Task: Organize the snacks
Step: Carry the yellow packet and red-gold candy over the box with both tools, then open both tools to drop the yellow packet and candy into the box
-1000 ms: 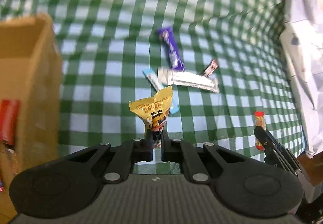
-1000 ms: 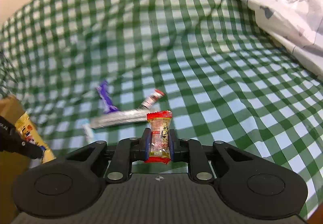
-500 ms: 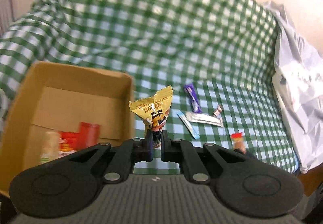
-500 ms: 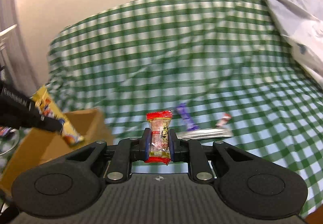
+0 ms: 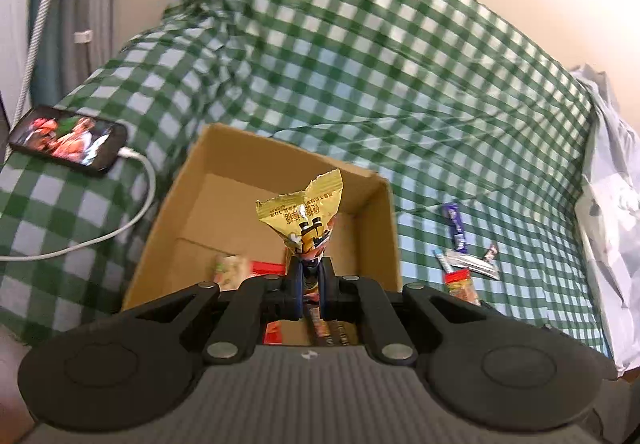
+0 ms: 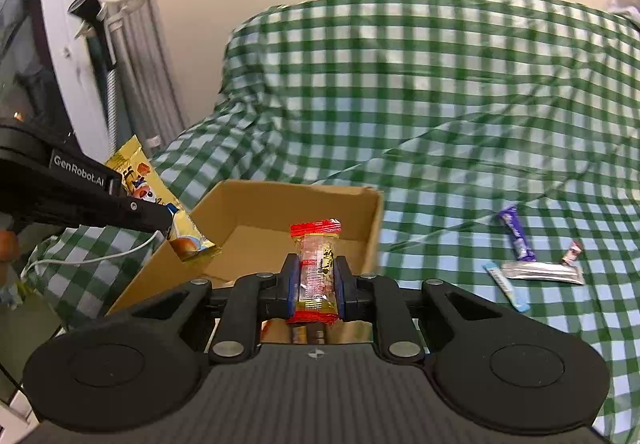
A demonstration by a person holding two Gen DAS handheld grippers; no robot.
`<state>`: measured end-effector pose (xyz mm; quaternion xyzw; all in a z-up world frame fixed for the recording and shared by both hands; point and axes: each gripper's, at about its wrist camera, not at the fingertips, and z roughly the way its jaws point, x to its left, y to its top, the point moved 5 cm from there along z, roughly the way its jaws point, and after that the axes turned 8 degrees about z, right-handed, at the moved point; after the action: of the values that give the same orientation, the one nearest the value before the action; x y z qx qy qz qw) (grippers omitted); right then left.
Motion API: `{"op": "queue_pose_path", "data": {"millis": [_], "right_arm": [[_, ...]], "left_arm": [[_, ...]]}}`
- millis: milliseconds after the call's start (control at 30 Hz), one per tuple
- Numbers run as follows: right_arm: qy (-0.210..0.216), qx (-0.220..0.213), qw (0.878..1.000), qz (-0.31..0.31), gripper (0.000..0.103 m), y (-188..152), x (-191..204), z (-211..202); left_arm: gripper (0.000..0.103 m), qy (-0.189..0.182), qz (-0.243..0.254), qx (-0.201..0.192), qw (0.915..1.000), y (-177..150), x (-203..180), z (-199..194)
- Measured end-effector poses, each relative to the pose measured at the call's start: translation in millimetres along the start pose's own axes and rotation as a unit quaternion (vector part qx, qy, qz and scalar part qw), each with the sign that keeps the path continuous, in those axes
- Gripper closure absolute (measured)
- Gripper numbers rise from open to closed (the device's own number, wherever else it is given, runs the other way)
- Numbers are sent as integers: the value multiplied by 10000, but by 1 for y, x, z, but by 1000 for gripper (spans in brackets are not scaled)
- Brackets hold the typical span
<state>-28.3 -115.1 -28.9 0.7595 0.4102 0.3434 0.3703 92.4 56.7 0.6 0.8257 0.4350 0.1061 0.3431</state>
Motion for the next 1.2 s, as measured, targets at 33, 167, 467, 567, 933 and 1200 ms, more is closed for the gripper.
{"op": "queue_pose_path", "data": {"millis": [33,167,467,567,933,1200], "right_arm": [[1,35,10000,-36,84,-1,5,2],[-26,214,9997,-127,84,-3,21,14],[-99,663,9975,-220,84,-20,35,47],[-127,785,9966,-227,84,-25,36,57],[-230,1029,9943,-181,82,-31,37,90],[-321,1073,9933,-291,22,-31,42,89]], "left_arm": [[96,5,-18,17,10000,-1,5,2],[95,-9,-56,63,10000,-4,20,10],[95,-2,-57,392,9992,-15,36,43],[95,7,-84,550,9985,-19,39,56],[32,323,47,790,9963,-22,46,80],[0,849,392,427,9947,-25,52,58]]}}
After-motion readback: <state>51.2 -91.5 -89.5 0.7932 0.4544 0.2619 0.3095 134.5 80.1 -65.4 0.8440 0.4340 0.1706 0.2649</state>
